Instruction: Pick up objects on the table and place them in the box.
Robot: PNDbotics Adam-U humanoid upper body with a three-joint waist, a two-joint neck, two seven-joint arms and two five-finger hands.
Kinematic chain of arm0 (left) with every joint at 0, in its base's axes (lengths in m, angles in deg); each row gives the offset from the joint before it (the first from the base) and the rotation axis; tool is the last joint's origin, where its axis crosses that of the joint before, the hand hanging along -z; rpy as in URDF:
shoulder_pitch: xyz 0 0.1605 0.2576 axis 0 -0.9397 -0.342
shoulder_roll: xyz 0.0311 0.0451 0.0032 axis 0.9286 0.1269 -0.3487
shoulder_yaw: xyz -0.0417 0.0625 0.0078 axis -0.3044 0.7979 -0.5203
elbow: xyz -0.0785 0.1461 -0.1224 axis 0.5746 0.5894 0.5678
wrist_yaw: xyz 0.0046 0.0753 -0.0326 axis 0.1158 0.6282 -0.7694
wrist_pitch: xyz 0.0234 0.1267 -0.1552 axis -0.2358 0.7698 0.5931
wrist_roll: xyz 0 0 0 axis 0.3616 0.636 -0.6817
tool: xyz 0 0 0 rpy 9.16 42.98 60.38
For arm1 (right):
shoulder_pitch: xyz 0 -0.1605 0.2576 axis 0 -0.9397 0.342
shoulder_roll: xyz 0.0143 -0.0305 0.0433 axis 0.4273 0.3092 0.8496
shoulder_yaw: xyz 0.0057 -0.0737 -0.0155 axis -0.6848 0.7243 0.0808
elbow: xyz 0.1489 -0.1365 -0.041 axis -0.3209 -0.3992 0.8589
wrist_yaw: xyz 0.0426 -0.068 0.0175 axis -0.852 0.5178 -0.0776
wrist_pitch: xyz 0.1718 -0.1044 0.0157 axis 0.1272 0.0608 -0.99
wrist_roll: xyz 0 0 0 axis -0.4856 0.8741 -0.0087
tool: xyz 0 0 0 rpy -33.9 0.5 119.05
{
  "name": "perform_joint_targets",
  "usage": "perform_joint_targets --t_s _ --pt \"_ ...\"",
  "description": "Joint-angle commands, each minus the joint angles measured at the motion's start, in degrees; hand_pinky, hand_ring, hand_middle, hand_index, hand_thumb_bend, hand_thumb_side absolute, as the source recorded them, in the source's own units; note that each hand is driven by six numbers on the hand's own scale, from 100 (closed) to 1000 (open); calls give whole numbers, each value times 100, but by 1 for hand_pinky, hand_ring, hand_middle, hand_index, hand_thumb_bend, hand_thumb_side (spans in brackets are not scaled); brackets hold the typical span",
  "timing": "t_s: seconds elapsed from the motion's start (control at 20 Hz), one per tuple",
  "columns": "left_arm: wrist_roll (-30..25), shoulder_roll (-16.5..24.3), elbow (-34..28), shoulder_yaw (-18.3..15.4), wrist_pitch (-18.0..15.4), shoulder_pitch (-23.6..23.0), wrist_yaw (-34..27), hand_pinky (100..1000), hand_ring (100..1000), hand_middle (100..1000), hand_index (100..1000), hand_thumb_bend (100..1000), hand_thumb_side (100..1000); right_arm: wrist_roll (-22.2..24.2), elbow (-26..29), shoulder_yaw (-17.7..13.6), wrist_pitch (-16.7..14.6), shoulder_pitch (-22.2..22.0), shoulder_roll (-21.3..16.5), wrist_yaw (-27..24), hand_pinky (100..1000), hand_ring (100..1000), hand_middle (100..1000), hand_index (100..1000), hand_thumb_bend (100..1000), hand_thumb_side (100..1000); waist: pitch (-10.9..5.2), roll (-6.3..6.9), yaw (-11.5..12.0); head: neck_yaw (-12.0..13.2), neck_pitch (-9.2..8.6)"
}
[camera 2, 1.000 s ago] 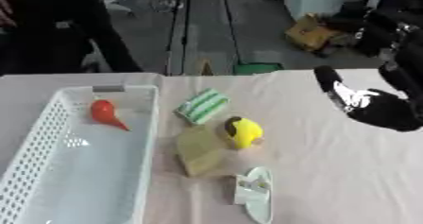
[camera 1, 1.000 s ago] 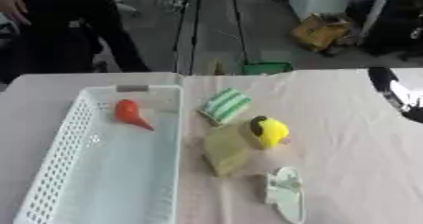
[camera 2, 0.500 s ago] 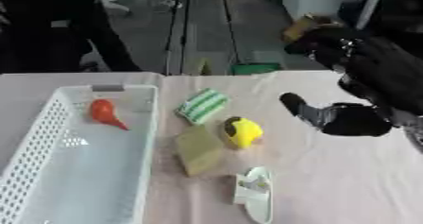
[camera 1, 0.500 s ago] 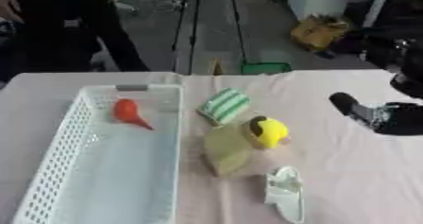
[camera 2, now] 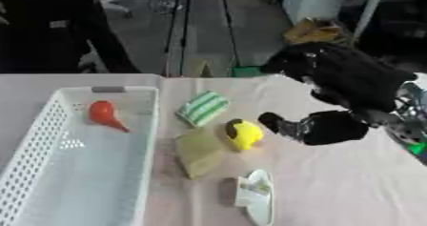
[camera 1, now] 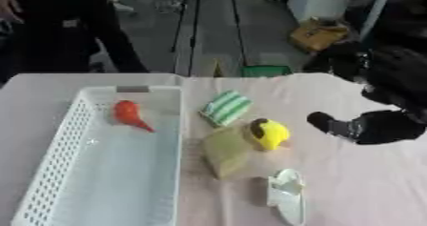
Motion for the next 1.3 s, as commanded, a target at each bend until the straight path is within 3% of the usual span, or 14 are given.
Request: perform_joint_targets --t_s 0.05,0.2,0.25,0.4,0.7,0.8,0.85,0.95,1.05,1.3 --pt "-33 80 -73 11 7 85 -36 1000 939 958 953 108 1000 365 101 112 -40 90 -234 -8 888 899 817 931 487 1000 -121 -4 9 -32 -12" --pt "-47 73 -73 18 16 87 -45 1000 938 957 952 108 1000 675 101 212 -40 40 -214 -132 886 893 812 928 491 1000 -120 -16 21 -38 -23" --pt "-50 69 -73 19 18 88 -47 1000 938 956 946 107 1000 718 101 223 -36 18 -207 -153 848 830 774 908 501 1000 -113 -18 20 -38 -34" --pt "-64 50 -73 25 24 93 -48 1000 937 956 944 107 1000 722 101 261 -21 -142 -168 -151 843 785 758 901 509 1000 -87 -12 15 -43 -57" --pt "-77 30 -73 29 26 97 -45 1000 937 955 942 106 1000 880 78 379 -81 -395 -104 -133 859 822 778 926 543 1000 -61 5 12 -72 -63" --pt "-80 26 -73 30 27 97 -45 1000 937 955 942 106 1000 941 72 414 -126 -430 -84 -147 877 871 797 946 552 1000 -56 9 13 -77 -59" --pt "-81 25 -73 30 27 97 -46 1000 936 954 941 106 1000 964 70 427 -148 -441 -76 -151 900 914 817 956 604 1000 -55 12 13 -79 -57" --pt "-87 19 -73 38 30 95 -51 1000 936 952 936 101 1000 990 81 465 -192 -459 -49 -132 893 897 803 952 658 979 -51 20 6 -87 -48" --pt "-102 16 -73 46 33 95 -55 1000 936 952 936 105 1000 958 82 482 -198 -464 -21 -95 893 897 803 952 643 991 -49 21 0 -91 -44" --pt "-111 -5 -73 45 43 101 -65 1000 934 946 930 103 1000 793 -27 527 -138 -539 153 -63 858 794 730 910 628 982 -29 27 1 -101 -50"
